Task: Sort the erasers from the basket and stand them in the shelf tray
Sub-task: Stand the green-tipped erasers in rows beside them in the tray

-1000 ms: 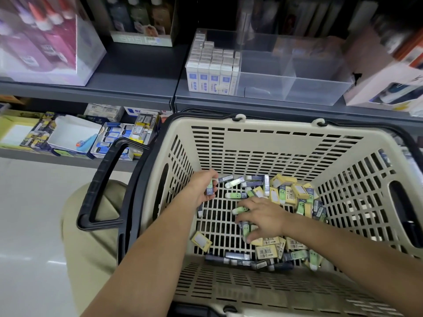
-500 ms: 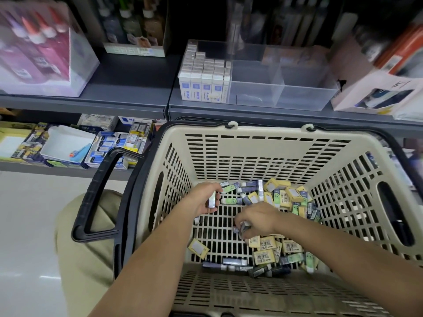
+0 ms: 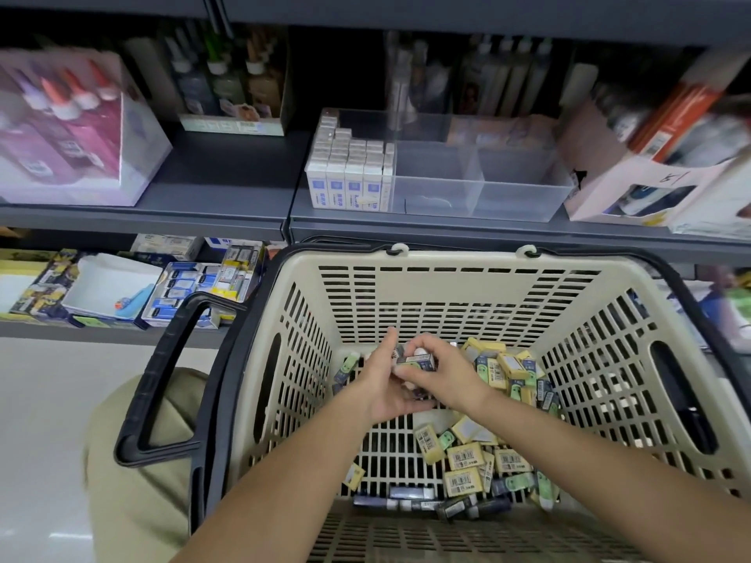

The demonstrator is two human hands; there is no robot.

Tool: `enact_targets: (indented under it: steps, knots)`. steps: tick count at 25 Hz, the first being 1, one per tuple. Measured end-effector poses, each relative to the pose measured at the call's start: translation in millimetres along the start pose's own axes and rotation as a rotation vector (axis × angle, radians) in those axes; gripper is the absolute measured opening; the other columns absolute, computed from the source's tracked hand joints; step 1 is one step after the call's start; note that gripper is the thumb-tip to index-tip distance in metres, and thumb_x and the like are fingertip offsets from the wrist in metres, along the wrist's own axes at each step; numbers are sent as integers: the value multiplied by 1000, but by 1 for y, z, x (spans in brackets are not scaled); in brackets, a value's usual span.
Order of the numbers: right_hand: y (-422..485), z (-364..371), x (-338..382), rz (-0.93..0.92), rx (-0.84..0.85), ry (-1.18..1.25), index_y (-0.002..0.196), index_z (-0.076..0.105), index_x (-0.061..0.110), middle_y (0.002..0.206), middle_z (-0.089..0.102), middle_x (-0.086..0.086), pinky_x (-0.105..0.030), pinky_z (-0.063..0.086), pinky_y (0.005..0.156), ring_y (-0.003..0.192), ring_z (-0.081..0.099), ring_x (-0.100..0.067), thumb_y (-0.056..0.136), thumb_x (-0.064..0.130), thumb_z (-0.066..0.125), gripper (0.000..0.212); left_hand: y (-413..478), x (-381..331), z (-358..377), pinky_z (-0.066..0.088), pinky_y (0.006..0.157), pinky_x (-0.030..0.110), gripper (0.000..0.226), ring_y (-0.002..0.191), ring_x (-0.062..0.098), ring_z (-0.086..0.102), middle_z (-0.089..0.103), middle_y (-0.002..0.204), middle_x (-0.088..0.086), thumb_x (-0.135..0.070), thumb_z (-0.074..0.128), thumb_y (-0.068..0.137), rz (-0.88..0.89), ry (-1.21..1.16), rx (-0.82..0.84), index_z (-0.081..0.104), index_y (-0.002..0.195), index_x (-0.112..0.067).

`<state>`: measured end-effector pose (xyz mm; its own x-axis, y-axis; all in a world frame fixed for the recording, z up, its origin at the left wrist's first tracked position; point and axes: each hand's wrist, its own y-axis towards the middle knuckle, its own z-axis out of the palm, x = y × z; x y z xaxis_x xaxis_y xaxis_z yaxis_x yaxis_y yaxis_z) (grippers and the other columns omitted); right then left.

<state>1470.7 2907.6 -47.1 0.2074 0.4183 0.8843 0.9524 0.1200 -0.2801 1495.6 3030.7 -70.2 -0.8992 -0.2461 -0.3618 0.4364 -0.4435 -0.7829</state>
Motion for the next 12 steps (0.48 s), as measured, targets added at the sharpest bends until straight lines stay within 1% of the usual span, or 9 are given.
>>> enact_targets:
  steps: [1, 2, 4, 5, 6, 7, 9, 11, 12]
  knots:
    - [0, 2, 3, -18, -10, -61, 91, 54, 26, 85, 63, 0, -28, 48, 64, 69, 60, -17, 78, 24, 73, 23, 0, 1, 1, 53, 81, 48, 64, 102, 29, 65, 67, 114, 14, -65, 38, 88, 13, -55, 27, 61, 114, -12]
    - [-1, 2, 6, -39, -6, -116, 100, 53, 29, 92, 64, 3, -28, 49, 69, 75, 61, -14, 78, 24, 73, 31, 1, 1, 1, 55, 76, 47, 63, 96, 28, 67, 70, 106, 14, -64, 40, 87, 28, -86, 38, 68, 104, -11]
    - [-1, 1, 10, -81, 22, -188, 121, 44, 36, 101, 60, 12, -25, 48, 80, 86, 58, -1, 74, 23, 75, 58, -1, -3, 0, 57, 67, 41, 58, 81, 25, 71, 73, 90, 11, -59, 44, 87, 48, -115, 56, 76, 81, -11]
    - [-1, -1, 12, -81, 35, -217, 132, 35, 36, 105, 56, 16, -21, 46, 86, 92, 55, 2, 73, 23, 77, 73, -2, -5, -1, 57, 65, 38, 56, 77, 24, 71, 73, 86, 10, -57, 45, 87, 56, -120, 57, 77, 76, -12]
    - [-1, -3, 14, -69, 46, -248, 140, 26, 34, 110, 51, 17, -18, 41, 91, 100, 52, 1, 72, 24, 77, 85, -2, -7, -1, 57, 64, 36, 54, 74, 23, 71, 73, 85, 9, -56, 46, 86, 62, -113, 52, 77, 75, -13]
    - [-1, -4, 15, -60, 52, -286, 144, 20, 30, 117, 47, 14, -17, 36, 95, 108, 49, -2, 72, 26, 77, 92, -3, -8, 0, 57, 64, 35, 53, 73, 23, 71, 73, 84, 8, -56, 48, 86, 65, -97, 50, 77, 76, -13]
    - [-1, -7, 18, -77, 47, -361, 145, 23, 26, 130, 41, 7, -17, 32, 98, 120, 44, -9, 72, 28, 77, 91, -6, -9, 5, 57, 63, 33, 51, 72, 21, 70, 73, 84, 7, -58, 52, 82, 72, -68, 61, 76, 79, -13]
    - [-3, -14, 22, -109, 23, -414, 143, 28, 25, 131, 41, 4, -18, 31, 100, 121, 42, -11, 72, 32, 77, 86, -11, -11, 12, 57, 62, 33, 49, 72, 21, 70, 72, 84, 8, -58, 61, 78, 80, -35, 77, 76, 82, -12]
    - [-5, -19, 24, -128, 12, -447, 142, 30, 24, 130, 42, 4, -21, 32, 102, 121, 41, -12, 72, 36, 76, 85, -14, -13, 16, 57, 60, 32, 46, 72, 22, 71, 72, 84, 9, -55, 66, 75, 91, -16, 91, 74, 85, -10]
